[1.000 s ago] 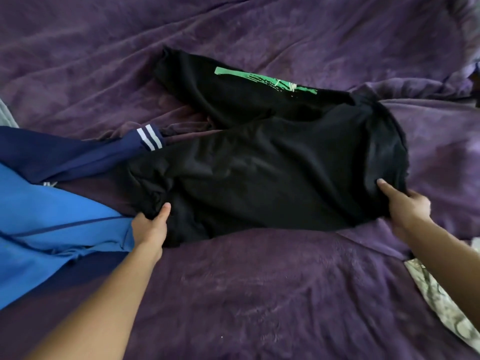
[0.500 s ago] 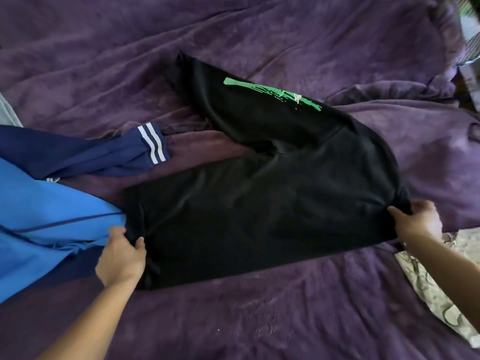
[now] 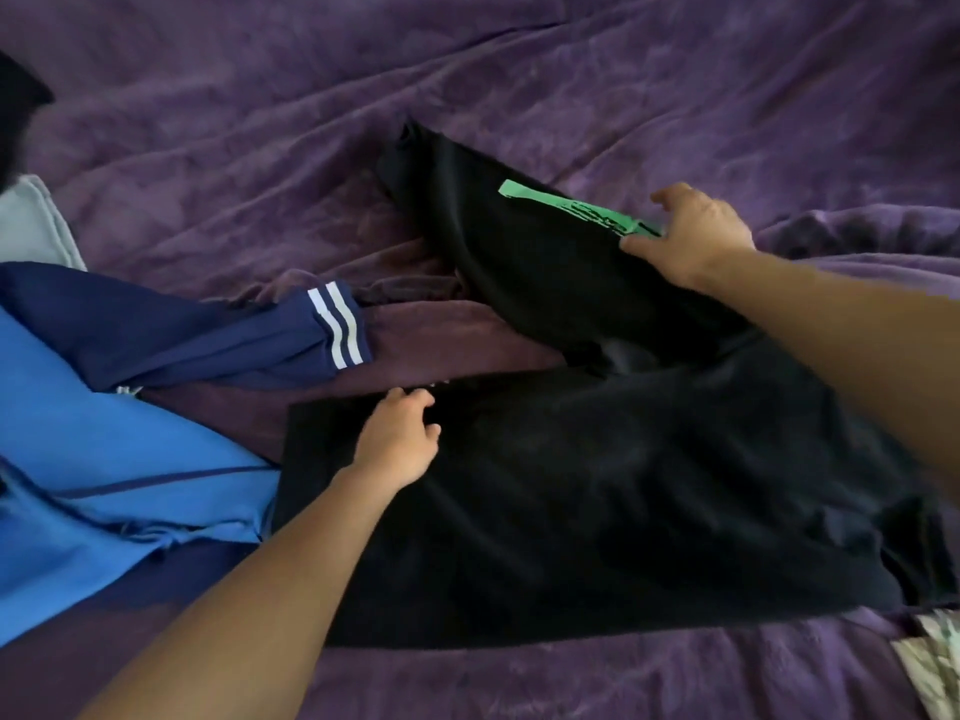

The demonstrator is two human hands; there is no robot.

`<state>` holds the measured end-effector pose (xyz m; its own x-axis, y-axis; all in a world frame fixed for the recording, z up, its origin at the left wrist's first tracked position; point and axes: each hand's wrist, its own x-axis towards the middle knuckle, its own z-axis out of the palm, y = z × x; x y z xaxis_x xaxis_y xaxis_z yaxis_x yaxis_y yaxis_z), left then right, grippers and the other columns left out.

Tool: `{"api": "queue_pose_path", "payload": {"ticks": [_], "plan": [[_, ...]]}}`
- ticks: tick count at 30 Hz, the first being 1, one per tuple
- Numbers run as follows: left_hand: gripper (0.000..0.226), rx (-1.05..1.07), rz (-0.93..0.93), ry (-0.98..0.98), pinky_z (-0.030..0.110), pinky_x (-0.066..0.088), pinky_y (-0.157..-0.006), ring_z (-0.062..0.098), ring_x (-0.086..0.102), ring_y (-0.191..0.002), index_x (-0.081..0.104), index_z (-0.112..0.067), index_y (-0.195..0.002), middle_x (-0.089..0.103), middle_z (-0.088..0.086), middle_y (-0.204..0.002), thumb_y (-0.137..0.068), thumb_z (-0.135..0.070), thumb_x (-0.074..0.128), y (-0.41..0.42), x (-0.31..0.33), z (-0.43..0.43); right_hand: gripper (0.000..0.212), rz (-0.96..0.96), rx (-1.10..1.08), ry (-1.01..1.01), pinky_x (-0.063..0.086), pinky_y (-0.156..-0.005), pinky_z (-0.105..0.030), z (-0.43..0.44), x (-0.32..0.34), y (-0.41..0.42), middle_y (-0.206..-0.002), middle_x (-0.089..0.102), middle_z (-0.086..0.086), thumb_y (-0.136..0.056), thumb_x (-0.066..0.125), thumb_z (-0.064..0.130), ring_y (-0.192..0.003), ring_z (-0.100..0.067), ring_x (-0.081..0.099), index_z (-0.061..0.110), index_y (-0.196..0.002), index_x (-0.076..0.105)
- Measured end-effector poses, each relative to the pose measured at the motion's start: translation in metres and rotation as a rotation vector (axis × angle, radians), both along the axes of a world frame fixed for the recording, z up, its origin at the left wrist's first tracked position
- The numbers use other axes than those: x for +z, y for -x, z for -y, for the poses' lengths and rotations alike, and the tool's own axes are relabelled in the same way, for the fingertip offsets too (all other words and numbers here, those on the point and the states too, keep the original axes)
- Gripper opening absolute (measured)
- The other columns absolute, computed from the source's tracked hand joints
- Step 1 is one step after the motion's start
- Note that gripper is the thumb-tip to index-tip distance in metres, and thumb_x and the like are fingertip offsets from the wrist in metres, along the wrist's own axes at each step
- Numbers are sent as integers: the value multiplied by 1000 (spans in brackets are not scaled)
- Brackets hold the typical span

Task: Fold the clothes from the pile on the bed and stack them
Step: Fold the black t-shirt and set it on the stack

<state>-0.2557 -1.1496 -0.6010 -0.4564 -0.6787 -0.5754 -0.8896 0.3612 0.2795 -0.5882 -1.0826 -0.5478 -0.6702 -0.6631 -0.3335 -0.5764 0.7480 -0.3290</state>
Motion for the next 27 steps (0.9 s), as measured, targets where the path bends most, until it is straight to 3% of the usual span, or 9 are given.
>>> {"api": "queue_pose_path", "payload": {"ticks": [4,7,9,11,16,19,22,25,27], "plan": [[10,167,-280,111,32,51,-79,15,64,-86,68,-19,-96,67,-2,-92,-88,-20,63,8,1,23,80,163,-54,-93,45,-95,-39,53,-34,11,-132,54,-14,-76,71,58,-118,-35,53,8,-134,48],[11,459,-515,134,31,53,-76,15,65,-79,67,-16,-94,69,0,-86,-86,-23,66,40,13,62,85,452,-209,-49,52,-88,-41,70,-48,12,-117,61,-13,-59,85,52,-101,-33,61,8,-125,55],[15,774,-619,-151,35,57,-69,19,67,-75,63,-15,-97,69,7,-89,-88,-27,65,68,23,84,61,511,-144,49,51,-78,-31,69,-45,4,-103,63,-8,-65,87,32,-90,-24,61,6,-113,61],[25,970,-624,-474,33,58,-63,22,68,-82,59,-14,-109,67,12,-98,-90,-30,63,92,29,101,34,359,60,223,42,-70,-23,58,-25,-13,-89,59,-4,-73,80,16,-83,-16,55,8,-104,66],[55,1013,-671,-650,35,53,-76,22,62,-98,49,-23,-130,62,6,-115,-80,-28,70,111,38,134,30,437,478,377,46,-73,-26,-4,30,-54,-86,67,-1,-76,78,10,-80,-9,61,10,-104,66],[38,966,-541,-883,35,50,-75,26,63,-91,59,-24,-107,63,12,-100,-77,-44,71,118,45,114,35,871,306,283,53,-77,-19,-35,54,-66,-99,73,-3,-80,74,3,-91,-7,67,15,-112,66],[24,878,-458,-918,31,48,-73,21,60,-77,64,-21,-102,63,4,-83,-83,-35,67,129,35,79,36,1218,-28,291,56,-75,-23,-58,60,-62,-102,74,-5,-84,66,1,-94,-17,70,18,-116,65],[5,987,-530,-827,28,43,-67,15,58,-77,60,-20,-90,61,-1,-85,-90,-24,57,130,36,69,30,1285,-407,410,59,-70,-34,-67,61,-49,-98,73,-14,-87,61,7,-87,-27,71,14,-116,66],[7,1051,-619,-789,29,43,-70,14,62,-84,58,-23,-94,64,1,-93,-92,-26,53,117,45,78,25,1121,-357,527,57,-73,-29,-64,68,-48,-95,74,-6,-89,62,9,-88,-19,70,13,-113,67]]}}
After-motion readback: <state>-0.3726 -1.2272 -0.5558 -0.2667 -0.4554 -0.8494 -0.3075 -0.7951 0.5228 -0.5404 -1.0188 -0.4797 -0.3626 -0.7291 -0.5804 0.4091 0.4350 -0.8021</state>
